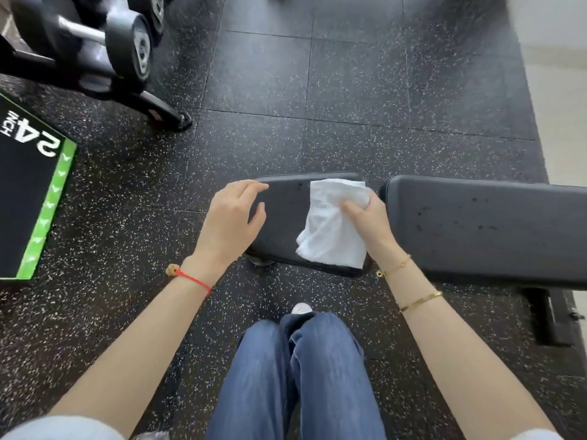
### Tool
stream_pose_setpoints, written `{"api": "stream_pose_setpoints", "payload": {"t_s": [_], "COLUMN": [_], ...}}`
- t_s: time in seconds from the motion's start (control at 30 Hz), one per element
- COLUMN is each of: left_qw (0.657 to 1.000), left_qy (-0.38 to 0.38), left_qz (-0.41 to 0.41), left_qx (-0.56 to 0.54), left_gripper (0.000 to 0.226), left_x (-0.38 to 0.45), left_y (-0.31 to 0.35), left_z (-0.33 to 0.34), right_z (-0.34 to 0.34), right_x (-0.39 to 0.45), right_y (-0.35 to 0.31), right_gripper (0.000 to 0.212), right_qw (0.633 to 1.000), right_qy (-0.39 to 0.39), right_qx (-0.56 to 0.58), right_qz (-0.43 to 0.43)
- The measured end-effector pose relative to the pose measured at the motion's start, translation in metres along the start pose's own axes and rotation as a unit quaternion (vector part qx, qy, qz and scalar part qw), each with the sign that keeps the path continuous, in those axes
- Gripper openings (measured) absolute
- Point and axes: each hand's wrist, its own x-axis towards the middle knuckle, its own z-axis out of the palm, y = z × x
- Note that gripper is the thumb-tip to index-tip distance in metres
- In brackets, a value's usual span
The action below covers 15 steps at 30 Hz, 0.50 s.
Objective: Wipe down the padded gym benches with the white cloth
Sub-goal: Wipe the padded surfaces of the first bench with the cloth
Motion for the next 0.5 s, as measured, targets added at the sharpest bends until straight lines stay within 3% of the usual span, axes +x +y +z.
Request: {"api": "stream_pose_setpoints", "payload": {"t_s": [0.17, 0.27, 0.37, 0.43, 0.5], "left_qw": [0.999, 0.997, 0.994, 0.993, 0.991], "left_qy": [0.019, 0.031, 0.052, 0.064, 0.079], "left_qz": [0.036, 0.066, 0.084, 0.091, 0.097], "left_qx": [0.008, 0.022, 0.039, 0.048, 0.054], "left_gripper": [0.033, 0.034, 0.034, 0.034, 0.033], "left_x": [-0.005, -0.002, 0.002, 0.005, 0.006], "left_y": [-0.032, -0.048, -0.061, -0.068, -0.075], "left_z": [0.072, 0.102, 0.124, 0.133, 0.138], "right_z": [-0.001, -0.002, 0.001, 0.003, 0.008], "right_x": [0.039, 0.057, 0.065, 0.06, 0.052], "right_y": [0.054, 0.079, 0.096, 0.105, 0.115], "right_gripper": [0.035, 0.062, 0.08, 0.069, 0.055], "right_qw": [0.994, 0.969, 0.901, 0.841, 0.824], "right_qy": [0.031, 0.087, 0.15, 0.191, 0.155], "right_qx": [-0.077, -0.163, -0.263, -0.351, -0.399], "right_qz": [-0.071, -0.165, -0.311, -0.364, -0.371]}}
